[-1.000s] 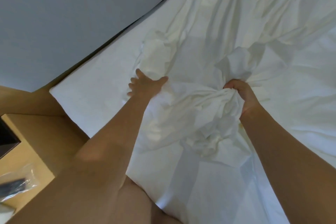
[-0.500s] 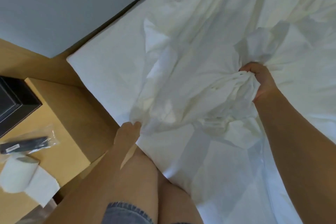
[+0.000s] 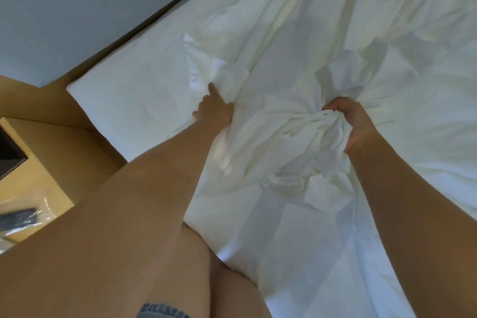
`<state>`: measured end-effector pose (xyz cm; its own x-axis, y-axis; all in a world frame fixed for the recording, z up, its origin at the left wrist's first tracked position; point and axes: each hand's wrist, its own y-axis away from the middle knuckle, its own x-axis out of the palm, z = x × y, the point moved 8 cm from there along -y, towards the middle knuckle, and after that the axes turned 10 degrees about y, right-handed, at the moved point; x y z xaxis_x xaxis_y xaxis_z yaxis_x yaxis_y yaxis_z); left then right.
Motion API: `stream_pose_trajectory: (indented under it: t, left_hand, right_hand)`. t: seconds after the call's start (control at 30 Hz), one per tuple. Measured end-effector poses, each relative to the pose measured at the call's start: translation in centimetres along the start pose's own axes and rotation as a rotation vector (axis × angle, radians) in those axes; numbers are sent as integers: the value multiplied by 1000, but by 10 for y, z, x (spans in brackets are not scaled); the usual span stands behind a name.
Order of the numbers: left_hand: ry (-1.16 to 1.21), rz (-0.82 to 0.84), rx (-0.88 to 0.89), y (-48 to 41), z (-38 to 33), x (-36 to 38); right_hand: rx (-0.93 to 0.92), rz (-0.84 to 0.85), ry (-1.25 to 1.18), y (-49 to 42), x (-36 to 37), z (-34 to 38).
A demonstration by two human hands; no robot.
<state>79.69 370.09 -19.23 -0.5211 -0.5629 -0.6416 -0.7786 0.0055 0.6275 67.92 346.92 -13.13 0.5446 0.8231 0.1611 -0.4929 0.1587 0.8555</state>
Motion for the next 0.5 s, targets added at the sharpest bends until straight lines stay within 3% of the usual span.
stream_pose_trajectory:
  t: [0.13, 0.23, 0.37, 0.5]
  left_hand:
    - [206, -91, 173, 6, 0, -17]
    - [144, -168, 256, 38, 40, -39]
    - [-55, -46, 12, 77, 142, -36]
    - [90, -142, -251, 73, 148, -44]
  right_hand:
    - [18, 1, -46, -3, 1, -3]
    - [52, 14, -48, -3, 2, -8]
    - [-5, -55, 40, -4, 3, -4]
    - [-12, -58, 76, -3, 2, -3]
